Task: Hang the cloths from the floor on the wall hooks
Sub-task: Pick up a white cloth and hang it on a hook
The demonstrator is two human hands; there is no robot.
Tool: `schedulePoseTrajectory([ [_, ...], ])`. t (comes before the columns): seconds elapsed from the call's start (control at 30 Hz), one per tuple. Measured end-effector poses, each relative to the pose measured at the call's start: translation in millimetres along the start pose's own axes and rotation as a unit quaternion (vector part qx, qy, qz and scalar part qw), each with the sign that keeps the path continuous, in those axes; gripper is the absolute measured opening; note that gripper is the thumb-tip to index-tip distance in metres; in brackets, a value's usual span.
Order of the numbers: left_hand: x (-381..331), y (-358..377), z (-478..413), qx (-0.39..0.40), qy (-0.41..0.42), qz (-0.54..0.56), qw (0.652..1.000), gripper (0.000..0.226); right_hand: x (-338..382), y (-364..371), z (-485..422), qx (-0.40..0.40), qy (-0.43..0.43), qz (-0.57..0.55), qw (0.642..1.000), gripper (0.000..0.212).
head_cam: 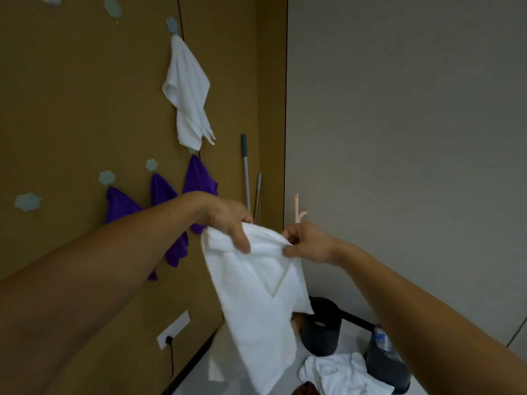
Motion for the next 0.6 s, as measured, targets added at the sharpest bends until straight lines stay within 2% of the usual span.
schedulePoseTrajectory([
  [0.07,5.9,-4.4,5.0,-0.013,-0.025,-0.045,0.999,0.021,-9.8,4.4,-1.3,0.018,0.038,0.047,0.998,0.015],
  [0.13,11.6,-14.9,10.9,-0.068,-0.021,-0.067,0.995,0.011,-20.6,4.8,-1.6,0.013,0.082,0.112,0.990,0.018],
  [0.2,21.4,-26.8,17.6,-0.138,-0.006,-0.043,0.989,0.005,-36.6,3.5,2.4,0.009,0.109,0.081,0.991,0.014],
  [0.3,34.9,-38.5,24.0,-0.230,0.026,0.029,0.972,0.013,-47.9,4.6,11.1,0.019,0.116,0.021,0.993,0.015],
  [0.37,38.6,-40.1,22.8,-0.261,0.049,0.087,0.960,0.019,-51.4,6.8,13.0,0.028,0.117,0.004,0.993,0.009],
  [0.5,36.8,-44.4,21.7,-0.317,0.077,0.159,0.932,0.026,-55.3,13.8,10.9,0.057,0.116,-0.043,0.991,0.015],
  [0.6,39.0,-50.7,24.6,-0.353,0.081,0.182,0.914,0.027,-54.1,8.0,10.4,0.010,0.115,-0.073,0.991,0.025],
])
Point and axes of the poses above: each hand's wrist, its own z-axis away from the middle knuckle, its own y-axis out of the palm, x = y × z, the point moved 6 cm from there along -z, towards the middle knuckle, and after that the axes turned 15 degrees about x, right-handed, at the moved point
